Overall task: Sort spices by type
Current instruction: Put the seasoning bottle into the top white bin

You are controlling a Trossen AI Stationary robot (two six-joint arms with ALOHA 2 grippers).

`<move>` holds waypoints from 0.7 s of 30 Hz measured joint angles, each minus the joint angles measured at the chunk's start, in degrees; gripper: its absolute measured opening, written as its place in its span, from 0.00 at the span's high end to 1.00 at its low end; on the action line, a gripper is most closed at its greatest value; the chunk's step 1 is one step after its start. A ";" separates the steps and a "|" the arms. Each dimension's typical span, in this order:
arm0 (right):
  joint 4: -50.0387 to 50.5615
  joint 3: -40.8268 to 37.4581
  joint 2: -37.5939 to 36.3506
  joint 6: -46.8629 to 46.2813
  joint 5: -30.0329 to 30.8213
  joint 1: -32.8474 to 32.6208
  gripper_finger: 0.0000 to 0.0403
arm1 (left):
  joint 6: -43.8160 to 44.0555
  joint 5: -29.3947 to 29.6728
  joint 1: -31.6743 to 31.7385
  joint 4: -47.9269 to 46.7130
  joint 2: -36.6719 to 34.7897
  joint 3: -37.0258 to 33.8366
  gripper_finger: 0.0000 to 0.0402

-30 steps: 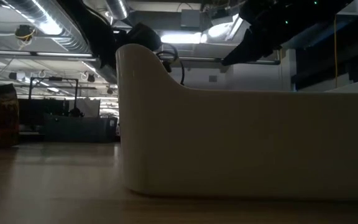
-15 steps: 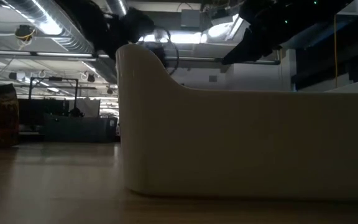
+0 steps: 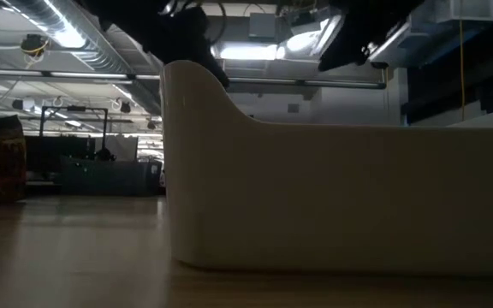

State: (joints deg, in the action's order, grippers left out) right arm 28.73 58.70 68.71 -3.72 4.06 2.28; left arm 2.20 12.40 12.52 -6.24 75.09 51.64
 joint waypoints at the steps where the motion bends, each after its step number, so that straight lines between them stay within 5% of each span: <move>1: 4.00 2.31 0.00 -1.01 -0.69 -0.53 0.59 | 0.26 0.00 -0.70 -0.01 -0.20 0.00 0.26; 6: 21.89 13.65 0.92 -8.36 -2.74 -4.95 0.23 | 0.65 0.02 -3.45 -0.62 -0.48 0.00 0.26; 10: 32.04 19.20 1.29 -18.44 -2.76 -8.96 0.06 | 0.21 0.44 -4.71 -0.59 -0.48 0.00 0.26; 21: 45.54 20.37 2.45 -55.61 -9.23 -22.96 0.07 | -0.73 0.46 -6.03 -0.59 -0.48 0.00 0.26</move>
State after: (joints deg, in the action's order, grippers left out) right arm 74.26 79.07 71.16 -59.34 -5.17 -20.68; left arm 1.48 12.86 6.49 -6.84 74.61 51.64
